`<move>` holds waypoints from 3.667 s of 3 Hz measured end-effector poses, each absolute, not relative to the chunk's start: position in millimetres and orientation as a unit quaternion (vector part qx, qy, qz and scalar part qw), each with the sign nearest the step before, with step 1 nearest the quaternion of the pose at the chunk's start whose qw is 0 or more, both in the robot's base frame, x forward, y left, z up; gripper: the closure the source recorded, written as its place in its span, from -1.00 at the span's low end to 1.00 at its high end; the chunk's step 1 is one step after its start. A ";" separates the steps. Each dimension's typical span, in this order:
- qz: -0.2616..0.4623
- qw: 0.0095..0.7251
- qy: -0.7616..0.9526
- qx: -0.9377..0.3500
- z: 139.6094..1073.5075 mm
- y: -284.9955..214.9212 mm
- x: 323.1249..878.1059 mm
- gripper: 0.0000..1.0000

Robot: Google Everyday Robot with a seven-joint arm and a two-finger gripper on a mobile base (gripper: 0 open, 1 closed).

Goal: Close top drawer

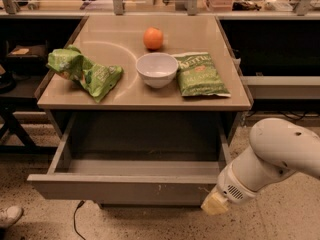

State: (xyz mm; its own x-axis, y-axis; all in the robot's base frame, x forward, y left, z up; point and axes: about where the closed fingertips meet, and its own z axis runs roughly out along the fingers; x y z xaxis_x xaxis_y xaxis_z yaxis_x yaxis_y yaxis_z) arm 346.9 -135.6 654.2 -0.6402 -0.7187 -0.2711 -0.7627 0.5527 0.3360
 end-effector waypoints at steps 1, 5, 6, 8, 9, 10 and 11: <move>0.214 0.054 0.878 -0.424 646.3 -134.4 366.2 1.00; 0.183 0.085 0.874 -0.442 659.9 -133.7 418.8 1.00; 0.183 0.085 0.874 -0.442 660.1 -134.1 418.3 1.00; 0.183 0.125 0.889 -0.401 658.5 -142.3 445.3 1.00; 0.168 0.156 0.897 -0.379 658.2 -149.2 477.3 1.00; 0.167 0.157 0.897 -0.378 658.2 -149.7 477.5 1.00; 0.143 0.188 0.901 -0.365 661.6 -158.3 513.5 1.00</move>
Offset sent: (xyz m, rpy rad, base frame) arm 0.0728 0.0047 -0.0093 0.0050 -0.0637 0.0277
